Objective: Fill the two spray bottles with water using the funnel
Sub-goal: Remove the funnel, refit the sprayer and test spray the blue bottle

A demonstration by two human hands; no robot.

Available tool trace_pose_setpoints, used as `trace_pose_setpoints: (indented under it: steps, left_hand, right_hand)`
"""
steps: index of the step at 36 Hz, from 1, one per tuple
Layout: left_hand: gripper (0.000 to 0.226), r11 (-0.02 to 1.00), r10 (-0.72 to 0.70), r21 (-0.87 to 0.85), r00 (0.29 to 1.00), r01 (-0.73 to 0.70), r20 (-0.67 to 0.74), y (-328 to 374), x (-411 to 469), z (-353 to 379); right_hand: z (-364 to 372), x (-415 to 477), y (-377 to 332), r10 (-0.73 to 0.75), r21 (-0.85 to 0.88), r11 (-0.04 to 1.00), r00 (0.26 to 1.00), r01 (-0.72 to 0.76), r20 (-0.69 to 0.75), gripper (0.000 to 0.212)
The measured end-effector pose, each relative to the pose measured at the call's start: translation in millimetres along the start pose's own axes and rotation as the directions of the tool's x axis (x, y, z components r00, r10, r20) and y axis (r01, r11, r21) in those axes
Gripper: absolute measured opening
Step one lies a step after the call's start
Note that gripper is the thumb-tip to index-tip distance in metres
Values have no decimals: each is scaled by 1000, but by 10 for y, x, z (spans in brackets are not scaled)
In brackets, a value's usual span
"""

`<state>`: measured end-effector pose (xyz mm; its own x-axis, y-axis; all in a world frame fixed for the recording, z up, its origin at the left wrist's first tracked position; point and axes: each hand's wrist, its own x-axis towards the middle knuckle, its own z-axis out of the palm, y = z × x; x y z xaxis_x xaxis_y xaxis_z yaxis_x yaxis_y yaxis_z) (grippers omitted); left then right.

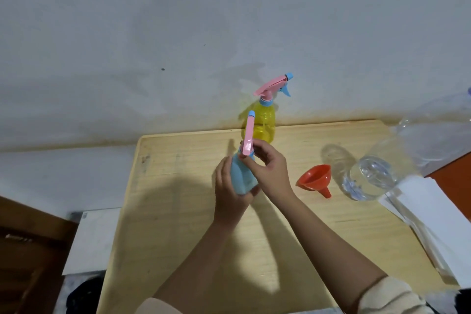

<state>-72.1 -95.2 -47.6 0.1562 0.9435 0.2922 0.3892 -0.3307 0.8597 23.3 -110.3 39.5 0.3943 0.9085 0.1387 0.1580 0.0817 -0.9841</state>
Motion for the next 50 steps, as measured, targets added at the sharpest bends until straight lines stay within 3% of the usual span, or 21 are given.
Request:
trace_pose_setpoints:
  steps: [2, 5, 9, 12, 22, 26, 30, 35, 39, 41, 50]
  left_hand:
    - [96, 999, 14, 34, 999, -16, 40, -49, 26, 30]
    - [103, 994, -75, -74, 994, 81, 83, -56, 85, 28]
    - [89, 996, -92, 0, 980, 94, 178, -160, 177, -23]
    - [94, 996, -84, -6, 975, 87, 207, -169, 194, -82]
    - [93, 977, -65, -175, 953, 121, 297, 226, 141, -371]
    - [96, 969, -23, -227, 955, 93, 296, 349, 171, -395]
    - [95, 961, -19, -259, 955, 99, 295, 456, 193, -467]
    - [95, 952, -16, -286, 948, 112, 317, 559, 201, -545]
    - [92, 938, -2, -325, 941, 119, 339, 647, 207, -593]
    - [92, 929, -6, -348, 943, 129, 334, 693, 209, -620]
    - [95, 909, -35, -384, 949, 160, 313, 900, 171, -691]
  right_hand:
    - [18, -17, 16, -4, -16, 1000, 1000, 4, 15, 26]
    - [29, -42, 21, -1, -22, 1000, 1000, 1, 29, 31]
    - [22, -25, 23, -2, -57, 998, 1000, 3, 21, 32]
    - [-4, 35, 13, 18, -75, 997, 1000, -19, -5, 26]
    - [-100, 93, -254, 29, 88, 996, 996, -22, -81, 29]
    - [-36, 72, -395, 24, 164, 987, 991, -2, -134, 26]
    - [-9, 22, -496, 94, 235, 969, 994, -79, -52, 18]
    - [-58, 10, -556, 120, 304, 948, 989, -89, -85, 19]
    - [-41, -9, -633, 113, 349, 935, 988, -70, -104, 33]
    - [-46, -25, -672, 145, 395, 913, 987, -105, -75, 27]
    - [-19, -96, -859, 57, 324, 946, 985, -2, -162, 29]
